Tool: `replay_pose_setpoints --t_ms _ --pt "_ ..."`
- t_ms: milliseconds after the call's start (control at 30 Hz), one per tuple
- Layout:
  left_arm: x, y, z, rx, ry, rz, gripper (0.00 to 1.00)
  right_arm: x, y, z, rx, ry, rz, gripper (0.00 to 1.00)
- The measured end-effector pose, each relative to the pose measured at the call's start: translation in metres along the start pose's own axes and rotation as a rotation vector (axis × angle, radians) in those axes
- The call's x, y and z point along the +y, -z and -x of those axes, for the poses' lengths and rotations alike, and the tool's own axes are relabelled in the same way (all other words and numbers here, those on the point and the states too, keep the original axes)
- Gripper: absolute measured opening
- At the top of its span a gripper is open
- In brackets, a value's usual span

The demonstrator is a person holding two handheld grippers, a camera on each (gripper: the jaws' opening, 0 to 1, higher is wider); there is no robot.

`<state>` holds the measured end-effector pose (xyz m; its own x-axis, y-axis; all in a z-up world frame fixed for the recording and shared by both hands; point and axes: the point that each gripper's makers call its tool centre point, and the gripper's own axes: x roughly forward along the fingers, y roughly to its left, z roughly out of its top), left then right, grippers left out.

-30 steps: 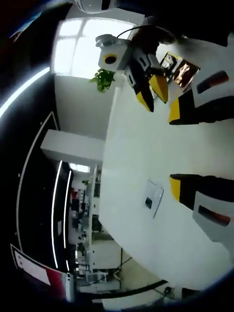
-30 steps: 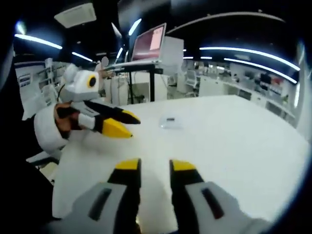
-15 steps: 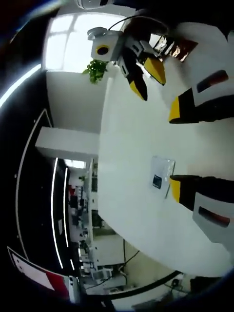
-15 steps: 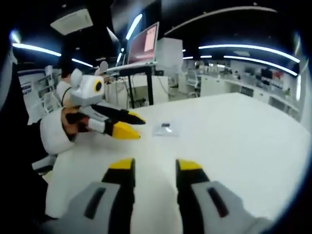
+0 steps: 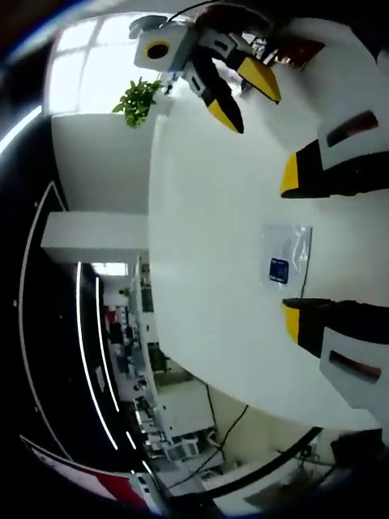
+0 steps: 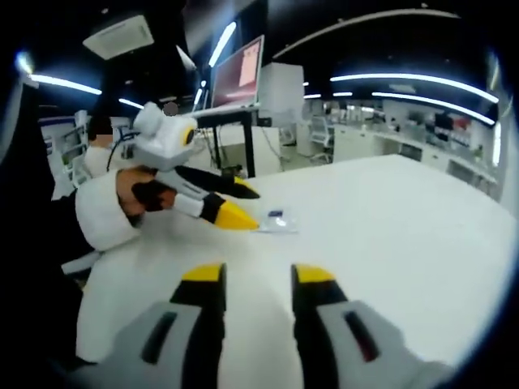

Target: Arrange the skincare products in the storage area until every visible bottle or jar stands upright without overlapping.

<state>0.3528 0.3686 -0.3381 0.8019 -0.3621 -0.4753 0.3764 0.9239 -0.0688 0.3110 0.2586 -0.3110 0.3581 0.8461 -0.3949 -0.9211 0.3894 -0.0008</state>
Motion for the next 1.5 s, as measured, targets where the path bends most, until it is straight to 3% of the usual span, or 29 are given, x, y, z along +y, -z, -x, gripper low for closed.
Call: replay_pose_setpoints --t_ms 233,500,867,933,967,1500 --pt "0.010 0.004 -0.016 0.066 0.036 -0.044 0.50 -0.006 -0.003 0.002 -0.017 0.056 -0.030 0.29" --pt "0.012 0.007 -0.028 0.071 0.080 -0.025 0.45 -0.014 -0.002 0.006 -0.019 0.108 -0.019 0.25" --pt "0.011 0.007 -0.030 0.048 0.099 -0.020 0.21 -0.017 0.005 0.003 0.000 0.111 -0.033 0.23" --pt "0.009 0.007 -0.030 0.050 0.100 -0.027 0.06 -0.016 0.006 0.001 0.004 0.108 -0.036 0.23" --pt "0.011 0.009 -0.029 0.062 0.085 -0.099 0.02 -0.015 0.007 0.000 0.008 0.104 -0.035 0.23" --pt "-0.041 0.014 -0.032 0.058 0.196 -0.132 0.00 -0.015 0.022 -0.009 0.080 0.099 -0.070 0.27"
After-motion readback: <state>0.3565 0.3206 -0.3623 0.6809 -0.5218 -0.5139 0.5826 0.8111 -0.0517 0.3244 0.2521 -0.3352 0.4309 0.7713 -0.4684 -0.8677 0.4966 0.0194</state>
